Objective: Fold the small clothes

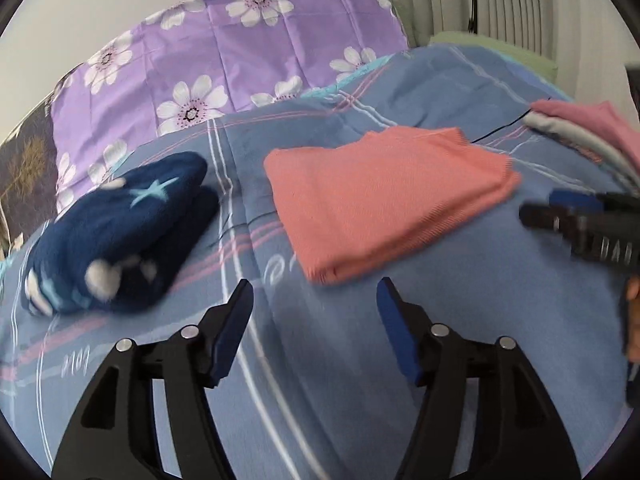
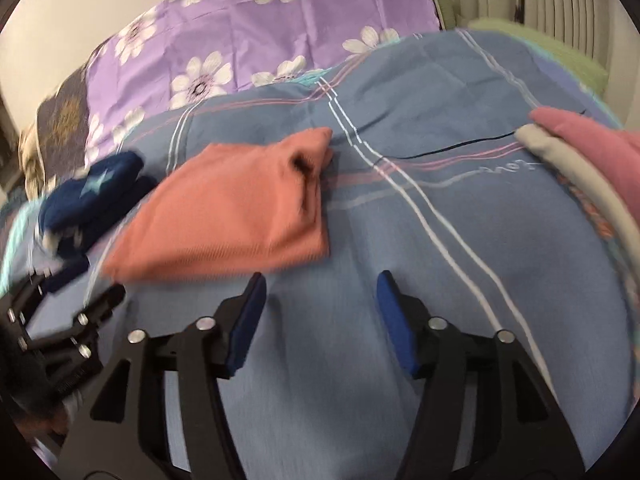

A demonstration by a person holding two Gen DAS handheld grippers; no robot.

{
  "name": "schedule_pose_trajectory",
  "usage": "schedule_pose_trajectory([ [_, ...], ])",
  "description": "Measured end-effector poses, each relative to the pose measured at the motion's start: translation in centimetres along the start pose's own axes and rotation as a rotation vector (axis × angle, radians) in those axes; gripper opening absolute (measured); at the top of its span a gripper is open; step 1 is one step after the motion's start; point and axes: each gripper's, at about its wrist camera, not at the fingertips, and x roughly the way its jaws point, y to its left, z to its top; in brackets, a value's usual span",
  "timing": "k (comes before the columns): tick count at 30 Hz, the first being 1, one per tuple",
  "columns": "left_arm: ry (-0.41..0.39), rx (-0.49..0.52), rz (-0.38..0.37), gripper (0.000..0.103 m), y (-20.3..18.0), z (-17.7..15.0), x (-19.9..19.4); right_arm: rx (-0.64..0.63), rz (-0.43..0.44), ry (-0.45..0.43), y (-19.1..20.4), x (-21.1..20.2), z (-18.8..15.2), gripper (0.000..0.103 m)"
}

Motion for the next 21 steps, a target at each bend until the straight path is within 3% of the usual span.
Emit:
schedule_pose_trajectory([
  [4,-0.091,-0.056,-0.059,0.08,-0.9,-1.8,-5.5,-0.1,-0.005,-0.016,1.6,-4.4,-4.1,0.064],
  [10,-0.203,-0.042,-0.096,0.091,-2.3,-5.3,-13.4,-0.098,0.036,-0.067,2.7,-11.3,-9.9,0.076],
  [21,-0.253,-0.008,-0.069,0.1,-1.8,-11.6,-22.2,-0.081,0.043,-0.159,5.0,-20.0,-14.8,0.083],
])
